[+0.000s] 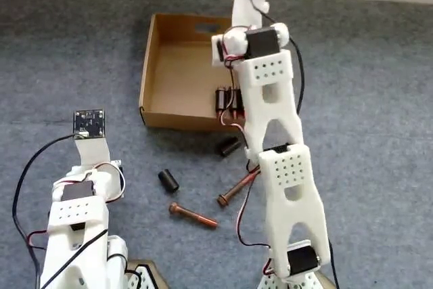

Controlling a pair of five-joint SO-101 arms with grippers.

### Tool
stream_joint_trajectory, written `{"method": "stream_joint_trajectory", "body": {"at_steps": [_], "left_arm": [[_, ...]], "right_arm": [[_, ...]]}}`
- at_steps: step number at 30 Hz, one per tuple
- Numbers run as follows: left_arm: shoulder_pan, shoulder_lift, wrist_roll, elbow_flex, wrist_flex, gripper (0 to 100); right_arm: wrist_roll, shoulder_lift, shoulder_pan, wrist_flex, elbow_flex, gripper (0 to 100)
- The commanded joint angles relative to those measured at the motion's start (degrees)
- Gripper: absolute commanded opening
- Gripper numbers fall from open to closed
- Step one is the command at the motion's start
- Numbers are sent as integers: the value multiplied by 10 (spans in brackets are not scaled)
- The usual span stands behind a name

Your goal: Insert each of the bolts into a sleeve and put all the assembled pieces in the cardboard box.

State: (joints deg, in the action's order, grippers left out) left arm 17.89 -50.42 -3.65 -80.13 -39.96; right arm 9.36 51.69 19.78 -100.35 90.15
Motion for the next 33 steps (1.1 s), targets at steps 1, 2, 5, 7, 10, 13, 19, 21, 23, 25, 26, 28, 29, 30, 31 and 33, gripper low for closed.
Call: {"method": "stream_joint_trajectory", "body": {"at_steps": [1,2,5,7,10,13,19,21,23,25,26,28,29,30,31,33], "left_arm": [[-7,0,-4,1,9,34],[-7,0,-4,1,9,34],[-7,0,-4,1,9,34],[-7,0,-4,1,9,34],[-7,0,-4,1,9,34],[-7,0,-4,1,9,34],[-7,0,-4,1,9,34],[-7,0,-4,1,9,34],[-7,0,-4,1,9,34],[-7,0,-4,1,9,34],[-7,0,-4,1,9,34],[-7,0,-4,1,9,34],[-7,0,-4,1,9,34],[-7,0,-4,1,9,34],[-7,0,-4,1,9,34],[-7,0,-4,1,9,34]], "right_arm": [[-14,-104,-5,-9,-40,6],[-14,-132,-5,-9,-71,6],[-15,-239,7,-9,-215,6],[-17,-320,25,-7,-347,6],[-25,-414,64,7,-527,6],[-52,-495,105,51,-679,6],[-74,-613,177,160,-923,46],[-74,-625,207,196,-991,101],[-74,-621,237,239,-1046,152],[-74,-611,264,285,-1089,170],[-74,-604,276,305,-1105,170],[-71,-590,292,339,-1117,170],[-70,-582,297,352,-1118,170],[-70,-574,298,363,-1117,170],[-70,-565,301,372,-1117,170],[-70,-547,305,390,-1117,170]]}}
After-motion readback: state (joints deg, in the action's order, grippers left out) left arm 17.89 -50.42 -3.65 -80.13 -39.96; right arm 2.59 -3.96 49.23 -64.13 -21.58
